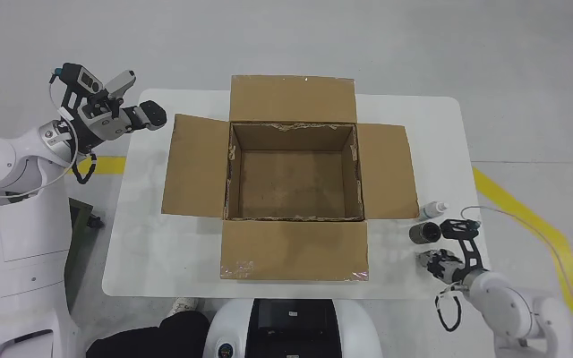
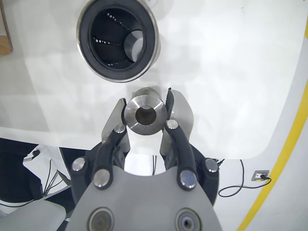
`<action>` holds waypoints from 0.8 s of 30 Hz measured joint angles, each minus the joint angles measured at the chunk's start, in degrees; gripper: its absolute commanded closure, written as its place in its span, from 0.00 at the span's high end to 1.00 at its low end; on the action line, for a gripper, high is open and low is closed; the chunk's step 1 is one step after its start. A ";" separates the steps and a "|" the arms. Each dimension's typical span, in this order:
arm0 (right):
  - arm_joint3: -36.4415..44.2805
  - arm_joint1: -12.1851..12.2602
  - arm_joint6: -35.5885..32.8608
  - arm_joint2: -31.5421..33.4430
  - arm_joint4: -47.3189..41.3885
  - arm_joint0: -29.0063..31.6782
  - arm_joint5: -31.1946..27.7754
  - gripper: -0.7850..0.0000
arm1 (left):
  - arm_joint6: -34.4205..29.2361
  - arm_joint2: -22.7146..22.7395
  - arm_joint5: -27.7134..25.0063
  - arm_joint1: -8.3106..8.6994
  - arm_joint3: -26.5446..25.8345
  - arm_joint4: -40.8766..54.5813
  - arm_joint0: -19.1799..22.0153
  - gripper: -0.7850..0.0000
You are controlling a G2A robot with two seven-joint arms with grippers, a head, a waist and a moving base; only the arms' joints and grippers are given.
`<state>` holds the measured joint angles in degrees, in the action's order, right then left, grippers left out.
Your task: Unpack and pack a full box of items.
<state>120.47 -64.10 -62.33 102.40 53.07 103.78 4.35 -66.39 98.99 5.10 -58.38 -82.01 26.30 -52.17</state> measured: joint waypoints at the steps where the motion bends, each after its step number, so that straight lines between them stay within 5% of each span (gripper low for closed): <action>1: 0.18 0.02 -0.08 -0.04 0.09 0.02 0.06 1.00 | 0.00 0.00 0.00 0.00 0.00 0.00 0.00 1.00; 24: 14.17 0.13 -2.61 7.20 -2.23 6.85 1.94 1.00 | 0.00 0.00 0.00 0.00 0.00 0.00 0.00 1.00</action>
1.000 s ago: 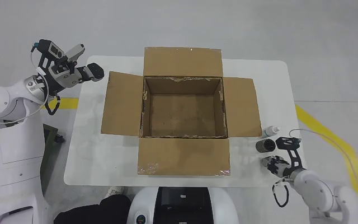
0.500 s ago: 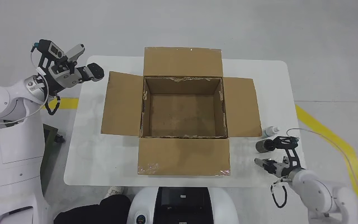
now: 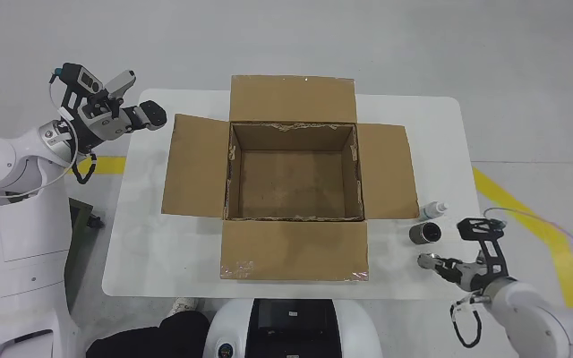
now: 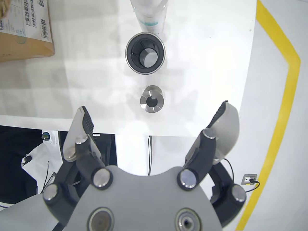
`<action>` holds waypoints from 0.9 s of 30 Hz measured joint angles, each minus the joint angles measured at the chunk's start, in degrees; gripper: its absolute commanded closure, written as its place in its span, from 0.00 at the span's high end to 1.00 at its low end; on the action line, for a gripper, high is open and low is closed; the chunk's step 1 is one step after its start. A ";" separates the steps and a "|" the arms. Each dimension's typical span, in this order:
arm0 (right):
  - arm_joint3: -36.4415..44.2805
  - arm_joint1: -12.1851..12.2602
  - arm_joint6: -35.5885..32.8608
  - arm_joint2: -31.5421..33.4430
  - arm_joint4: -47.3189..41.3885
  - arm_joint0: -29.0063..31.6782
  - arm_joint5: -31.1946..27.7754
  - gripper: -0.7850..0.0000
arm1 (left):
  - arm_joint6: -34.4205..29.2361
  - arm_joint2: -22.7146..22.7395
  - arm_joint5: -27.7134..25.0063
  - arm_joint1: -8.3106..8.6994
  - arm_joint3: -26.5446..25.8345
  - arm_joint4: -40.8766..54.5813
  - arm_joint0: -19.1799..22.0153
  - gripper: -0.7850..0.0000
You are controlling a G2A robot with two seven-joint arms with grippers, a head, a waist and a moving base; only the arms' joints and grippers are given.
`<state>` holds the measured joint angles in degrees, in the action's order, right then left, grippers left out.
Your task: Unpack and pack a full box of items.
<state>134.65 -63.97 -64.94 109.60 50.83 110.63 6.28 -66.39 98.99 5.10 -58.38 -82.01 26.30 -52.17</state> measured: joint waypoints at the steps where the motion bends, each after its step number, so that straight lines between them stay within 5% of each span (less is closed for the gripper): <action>1: -0.04 -0.04 0.13 0.09 -0.56 0.39 0.02 1.00 | 0.00 0.00 0.00 0.00 0.00 0.00 0.00 1.00; 13: -5.73 -0.09 2.83 -1.83 -2.43 0.95 -1.21 1.00 | 0.00 0.00 0.00 0.00 0.00 0.00 0.00 1.00; 27: -13.58 0.37 3.49 -6.30 0.57 -5.17 -2.96 1.00 | 0.00 0.00 0.00 0.00 0.00 0.00 0.00 1.00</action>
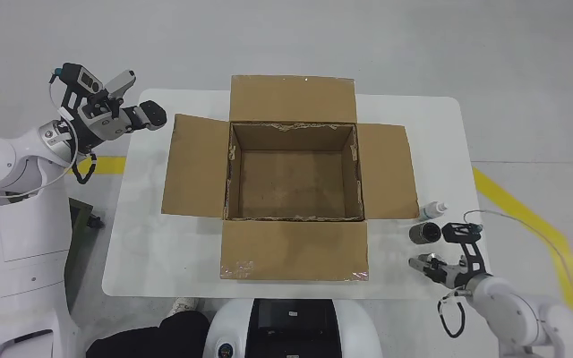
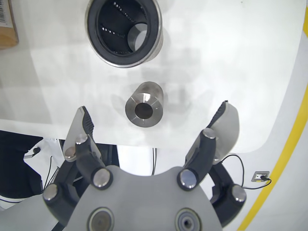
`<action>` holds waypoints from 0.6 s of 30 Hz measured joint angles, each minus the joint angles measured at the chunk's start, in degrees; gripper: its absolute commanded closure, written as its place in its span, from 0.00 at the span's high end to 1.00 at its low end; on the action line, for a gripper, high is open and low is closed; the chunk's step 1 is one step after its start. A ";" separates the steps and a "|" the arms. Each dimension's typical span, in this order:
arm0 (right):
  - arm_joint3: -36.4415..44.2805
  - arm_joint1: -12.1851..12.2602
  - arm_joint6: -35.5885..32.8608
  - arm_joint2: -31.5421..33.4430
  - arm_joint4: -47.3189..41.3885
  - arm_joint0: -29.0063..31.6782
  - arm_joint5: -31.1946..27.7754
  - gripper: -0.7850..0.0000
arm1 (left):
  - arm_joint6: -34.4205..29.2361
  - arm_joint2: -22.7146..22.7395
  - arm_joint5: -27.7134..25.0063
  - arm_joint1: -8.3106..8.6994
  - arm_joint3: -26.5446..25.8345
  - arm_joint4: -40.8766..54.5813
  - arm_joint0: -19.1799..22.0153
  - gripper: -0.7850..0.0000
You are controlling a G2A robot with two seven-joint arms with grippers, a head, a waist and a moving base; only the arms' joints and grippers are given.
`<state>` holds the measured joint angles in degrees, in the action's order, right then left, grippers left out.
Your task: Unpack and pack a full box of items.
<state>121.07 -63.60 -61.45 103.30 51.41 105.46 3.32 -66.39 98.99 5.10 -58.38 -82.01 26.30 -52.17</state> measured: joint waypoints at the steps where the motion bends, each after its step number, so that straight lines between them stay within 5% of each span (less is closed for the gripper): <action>1: -0.42 0.02 0.06 -0.25 0.11 -0.39 -0.01 1.00 | 0.00 0.00 0.00 0.00 0.00 0.00 0.00 1.00; 4: -1.54 0.09 0.08 -0.89 0.58 -1.43 -0.01 0.95 | 0.00 0.00 0.00 0.00 0.00 0.00 0.00 1.00; 9: -2.20 0.17 0.00 -1.42 0.71 -2.30 0.28 0.57 | 0.00 0.00 0.00 0.00 0.00 0.00 0.00 1.00; 18: -3.16 0.27 -0.06 -2.21 0.43 -2.94 0.50 0.43 | 0.00 0.00 0.00 0.00 0.00 0.00 0.00 1.00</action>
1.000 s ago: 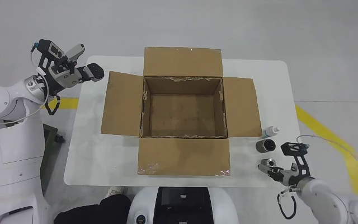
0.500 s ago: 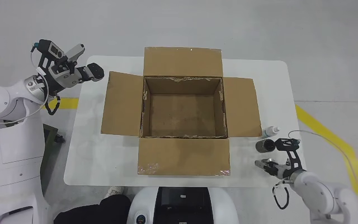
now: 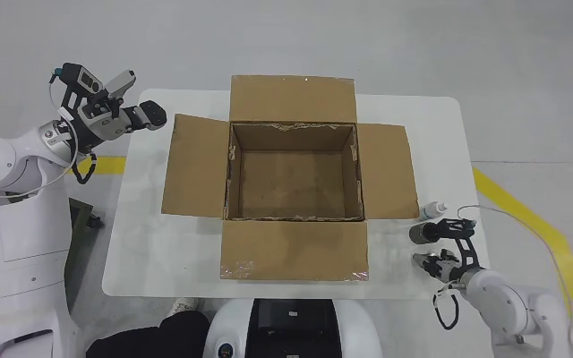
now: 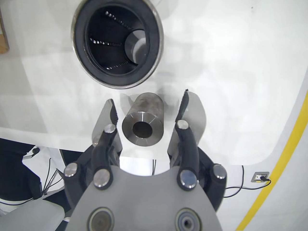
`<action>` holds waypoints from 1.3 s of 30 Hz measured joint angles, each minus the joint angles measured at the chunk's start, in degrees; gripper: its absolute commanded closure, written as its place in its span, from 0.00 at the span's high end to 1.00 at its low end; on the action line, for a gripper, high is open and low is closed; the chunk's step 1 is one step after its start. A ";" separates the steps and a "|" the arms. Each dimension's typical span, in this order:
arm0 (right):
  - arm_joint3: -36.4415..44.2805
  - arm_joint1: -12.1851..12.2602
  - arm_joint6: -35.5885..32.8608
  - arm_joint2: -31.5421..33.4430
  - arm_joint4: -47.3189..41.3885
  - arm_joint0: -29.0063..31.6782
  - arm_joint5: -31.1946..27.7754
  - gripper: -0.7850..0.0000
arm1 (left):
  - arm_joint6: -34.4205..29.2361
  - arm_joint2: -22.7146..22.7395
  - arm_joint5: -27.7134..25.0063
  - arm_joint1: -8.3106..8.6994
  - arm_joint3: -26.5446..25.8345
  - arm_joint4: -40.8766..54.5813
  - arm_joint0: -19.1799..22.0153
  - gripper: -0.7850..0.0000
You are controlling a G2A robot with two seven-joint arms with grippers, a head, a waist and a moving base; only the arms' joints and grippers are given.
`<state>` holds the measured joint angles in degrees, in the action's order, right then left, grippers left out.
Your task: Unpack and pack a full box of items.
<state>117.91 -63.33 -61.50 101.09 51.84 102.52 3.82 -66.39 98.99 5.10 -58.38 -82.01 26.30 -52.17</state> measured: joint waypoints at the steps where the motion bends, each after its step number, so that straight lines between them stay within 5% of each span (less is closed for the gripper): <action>1: -0.08 0.01 0.04 -0.05 -0.05 -0.05 0.04 0.41 | 0.00 0.00 0.00 0.00 0.00 0.00 0.00 1.00; 3: -0.19 0.04 -0.02 -0.17 -0.06 -0.15 0.08 0.38 | 0.00 0.00 0.00 0.00 0.00 0.00 0.00 1.00; 10: 0.67 0.20 -1.04 -0.23 0.29 -0.17 0.25 0.00 | 0.00 0.00 0.00 0.00 0.00 0.00 0.00 1.00; 39: 16.74 1.05 -7.78 7.93 -2.64 2.58 -1.36 0.00 | 0.00 0.00 0.00 0.00 0.00 0.00 0.00 1.00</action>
<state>134.65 -62.27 -69.28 109.01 49.20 105.10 2.46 -66.39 98.99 5.10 -58.38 -82.01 26.30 -52.17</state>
